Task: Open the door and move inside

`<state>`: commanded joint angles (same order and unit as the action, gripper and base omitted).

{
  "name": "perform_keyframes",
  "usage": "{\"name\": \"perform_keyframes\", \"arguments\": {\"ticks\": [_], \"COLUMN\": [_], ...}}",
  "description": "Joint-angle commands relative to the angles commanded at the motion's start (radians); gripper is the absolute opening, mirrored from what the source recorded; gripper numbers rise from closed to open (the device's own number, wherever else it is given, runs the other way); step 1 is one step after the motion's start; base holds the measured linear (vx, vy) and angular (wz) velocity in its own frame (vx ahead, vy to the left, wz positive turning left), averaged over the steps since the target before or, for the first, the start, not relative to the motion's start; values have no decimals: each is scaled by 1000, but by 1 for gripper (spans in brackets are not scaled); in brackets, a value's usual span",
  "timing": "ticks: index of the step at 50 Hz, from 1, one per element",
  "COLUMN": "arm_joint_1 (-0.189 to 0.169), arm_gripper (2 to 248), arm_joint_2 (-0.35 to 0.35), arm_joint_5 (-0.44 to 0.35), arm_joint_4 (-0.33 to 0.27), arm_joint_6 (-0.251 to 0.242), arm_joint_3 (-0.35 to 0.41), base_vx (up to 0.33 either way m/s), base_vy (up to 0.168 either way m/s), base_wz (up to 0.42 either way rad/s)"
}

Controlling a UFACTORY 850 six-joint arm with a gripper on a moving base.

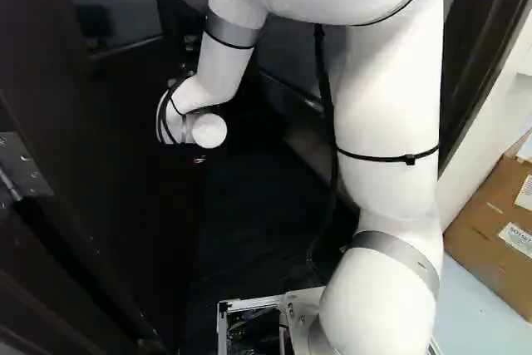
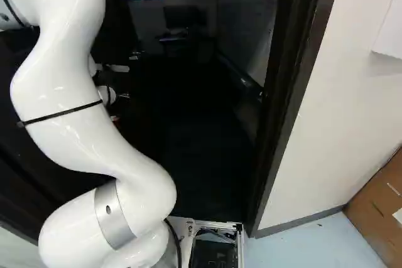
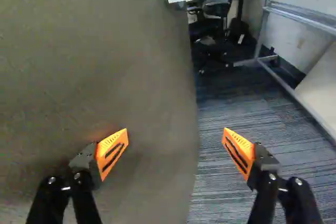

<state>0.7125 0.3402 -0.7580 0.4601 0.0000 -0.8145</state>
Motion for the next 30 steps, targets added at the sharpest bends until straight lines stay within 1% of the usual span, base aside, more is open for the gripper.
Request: {"name": "perform_keyframes", "arguments": {"ticks": [13,30], "arm_joint_1": [35,86], "arm_gripper": [247,247], "arm_joint_2": [7,10], "arm_joint_5": [0,-10], "arm_joint_4": [-12,-63], "arm_joint_6": [0,0], "arm_joint_3": [-9,-13], "base_vx": [0,0], "base_vy": [0,0], "base_wz": [0,0]}}
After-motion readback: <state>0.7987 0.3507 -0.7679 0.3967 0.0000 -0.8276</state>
